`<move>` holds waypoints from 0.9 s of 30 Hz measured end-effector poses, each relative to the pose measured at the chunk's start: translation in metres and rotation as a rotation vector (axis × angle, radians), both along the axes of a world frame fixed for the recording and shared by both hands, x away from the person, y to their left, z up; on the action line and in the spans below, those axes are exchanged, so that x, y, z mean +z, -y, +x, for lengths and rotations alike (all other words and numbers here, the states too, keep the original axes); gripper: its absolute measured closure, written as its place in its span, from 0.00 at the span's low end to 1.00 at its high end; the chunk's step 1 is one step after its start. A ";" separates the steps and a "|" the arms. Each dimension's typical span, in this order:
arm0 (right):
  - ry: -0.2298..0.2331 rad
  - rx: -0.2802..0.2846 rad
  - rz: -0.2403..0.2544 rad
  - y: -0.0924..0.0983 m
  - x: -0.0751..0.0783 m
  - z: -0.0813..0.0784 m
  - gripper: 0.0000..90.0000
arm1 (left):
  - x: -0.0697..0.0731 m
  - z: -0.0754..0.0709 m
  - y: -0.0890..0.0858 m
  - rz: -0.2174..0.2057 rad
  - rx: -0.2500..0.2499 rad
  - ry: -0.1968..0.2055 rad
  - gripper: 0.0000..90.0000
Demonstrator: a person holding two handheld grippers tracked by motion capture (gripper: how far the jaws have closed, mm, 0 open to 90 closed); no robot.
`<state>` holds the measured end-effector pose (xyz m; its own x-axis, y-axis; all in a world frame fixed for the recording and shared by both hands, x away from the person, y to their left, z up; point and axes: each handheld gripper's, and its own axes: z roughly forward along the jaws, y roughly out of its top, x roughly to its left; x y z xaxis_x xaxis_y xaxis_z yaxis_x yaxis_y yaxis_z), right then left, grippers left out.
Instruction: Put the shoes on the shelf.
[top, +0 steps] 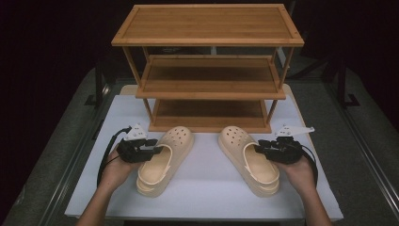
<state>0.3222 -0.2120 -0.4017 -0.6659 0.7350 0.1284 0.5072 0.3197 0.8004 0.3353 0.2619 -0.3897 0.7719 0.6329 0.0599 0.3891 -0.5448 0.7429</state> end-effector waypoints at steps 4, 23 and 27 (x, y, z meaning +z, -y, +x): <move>0.022 -0.001 -0.023 -0.002 0.002 -0.002 0.80 | 0.003 -0.004 0.002 0.036 0.025 0.029 0.81; 0.072 -0.047 -0.056 -0.005 0.016 0.000 0.93 | 0.021 0.007 0.013 0.025 0.072 0.078 0.92; 0.090 -0.069 -0.048 -0.005 0.020 0.006 0.93 | 0.025 0.014 0.019 0.017 0.084 0.088 0.92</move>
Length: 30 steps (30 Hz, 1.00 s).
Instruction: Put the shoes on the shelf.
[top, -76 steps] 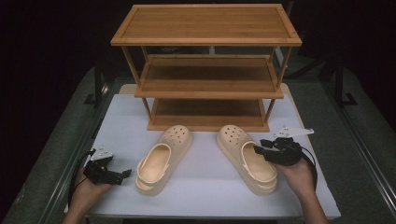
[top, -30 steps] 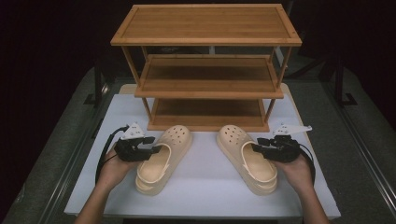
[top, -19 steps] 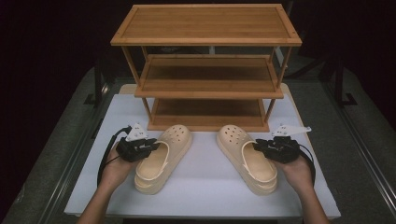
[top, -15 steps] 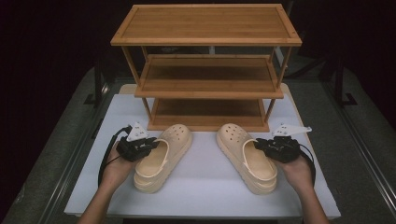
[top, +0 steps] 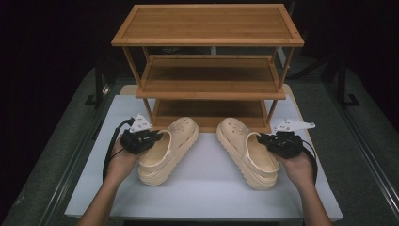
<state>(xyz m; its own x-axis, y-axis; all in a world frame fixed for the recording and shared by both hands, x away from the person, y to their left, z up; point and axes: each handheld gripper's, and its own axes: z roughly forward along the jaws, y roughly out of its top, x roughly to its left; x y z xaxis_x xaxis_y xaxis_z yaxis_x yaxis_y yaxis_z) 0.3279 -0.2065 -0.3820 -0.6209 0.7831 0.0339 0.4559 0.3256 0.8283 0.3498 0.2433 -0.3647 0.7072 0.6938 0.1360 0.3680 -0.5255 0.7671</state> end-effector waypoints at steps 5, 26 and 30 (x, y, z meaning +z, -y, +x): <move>0.007 -0.040 -0.003 -0.003 0.001 0.013 0.93 | 0.001 0.013 0.009 0.005 0.012 0.001 0.92; 0.050 -0.136 -0.049 -0.030 0.002 0.065 0.93 | -0.008 0.069 0.051 0.002 0.102 0.056 0.92; 0.060 -0.155 -0.054 -0.036 -0.001 0.072 0.92 | -0.013 0.076 0.057 0.020 0.136 0.070 0.91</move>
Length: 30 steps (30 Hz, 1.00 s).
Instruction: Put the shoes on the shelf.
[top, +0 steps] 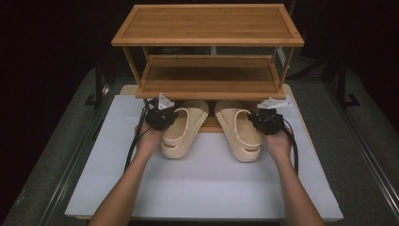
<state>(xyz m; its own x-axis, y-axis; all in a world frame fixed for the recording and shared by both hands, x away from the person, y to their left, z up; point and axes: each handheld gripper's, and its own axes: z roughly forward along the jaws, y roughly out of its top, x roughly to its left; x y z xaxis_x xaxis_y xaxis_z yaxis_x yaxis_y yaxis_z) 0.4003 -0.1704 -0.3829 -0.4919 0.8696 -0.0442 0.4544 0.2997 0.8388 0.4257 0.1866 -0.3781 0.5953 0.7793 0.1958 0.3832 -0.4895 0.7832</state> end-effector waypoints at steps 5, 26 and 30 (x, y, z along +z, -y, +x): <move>0.001 -0.008 -0.006 -0.011 -0.004 0.006 0.92 | -0.006 0.007 0.010 -0.003 0.029 0.009 0.91; -0.003 0.011 -0.005 -0.031 -0.009 0.013 0.82 | -0.011 0.008 0.025 -0.074 -0.011 -0.011 0.71; -0.031 0.025 0.017 -0.025 -0.006 0.011 0.62 | -0.005 0.005 0.016 -0.093 -0.050 -0.037 0.54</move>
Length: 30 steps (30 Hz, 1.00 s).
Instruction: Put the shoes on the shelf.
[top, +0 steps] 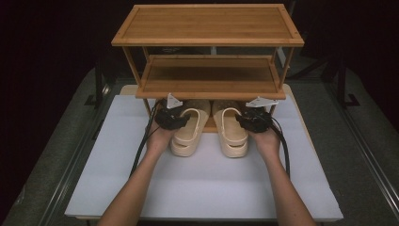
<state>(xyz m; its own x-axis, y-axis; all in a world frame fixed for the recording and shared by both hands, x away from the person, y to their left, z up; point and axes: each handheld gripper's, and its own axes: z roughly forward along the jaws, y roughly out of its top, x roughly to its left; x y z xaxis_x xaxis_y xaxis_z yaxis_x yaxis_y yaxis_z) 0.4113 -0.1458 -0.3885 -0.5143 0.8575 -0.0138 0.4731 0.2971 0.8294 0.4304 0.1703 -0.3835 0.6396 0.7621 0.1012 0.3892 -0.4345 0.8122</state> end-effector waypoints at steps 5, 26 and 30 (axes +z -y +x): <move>-0.049 0.025 0.071 0.016 0.008 -0.011 0.41 | 0.013 -0.010 -0.020 -0.042 -0.055 -0.036 0.33; -0.171 0.225 0.100 0.049 -0.024 -0.065 0.01 | -0.023 -0.057 -0.073 -0.037 -0.245 -0.175 0.00; -0.181 0.268 0.087 0.041 -0.032 -0.064 0.01 | -0.033 -0.055 -0.068 -0.020 -0.271 -0.190 0.00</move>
